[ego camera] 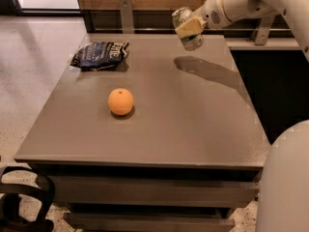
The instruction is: Knock 7up can over
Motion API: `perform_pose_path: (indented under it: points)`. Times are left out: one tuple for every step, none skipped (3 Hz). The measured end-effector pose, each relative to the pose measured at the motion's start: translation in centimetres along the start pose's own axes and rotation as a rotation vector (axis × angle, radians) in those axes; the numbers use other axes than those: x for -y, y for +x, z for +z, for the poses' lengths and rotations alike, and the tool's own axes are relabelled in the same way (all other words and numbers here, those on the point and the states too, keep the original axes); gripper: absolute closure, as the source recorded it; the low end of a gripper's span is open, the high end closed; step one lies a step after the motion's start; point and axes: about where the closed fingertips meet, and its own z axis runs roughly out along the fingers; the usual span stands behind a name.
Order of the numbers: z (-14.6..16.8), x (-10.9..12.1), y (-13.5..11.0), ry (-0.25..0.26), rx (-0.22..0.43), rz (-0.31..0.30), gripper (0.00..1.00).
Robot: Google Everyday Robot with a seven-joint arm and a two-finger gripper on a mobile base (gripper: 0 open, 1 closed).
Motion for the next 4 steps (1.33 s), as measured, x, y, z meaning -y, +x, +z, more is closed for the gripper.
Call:
perform_pose_path:
  points:
    - [0.3, -0.7, 1.9, 0.001, -0.122, 0.019, 1.00]
    - [1.0, -1.4, 3.6, 0.009, -0.227, 0.033, 1.00]
    - [2.6, -2.1, 5.6, 0.012, -0.357, 0.037, 1.00]
    - [3.9, -2.4, 6.5, 0.001, -0.415, 0.023, 1.00]
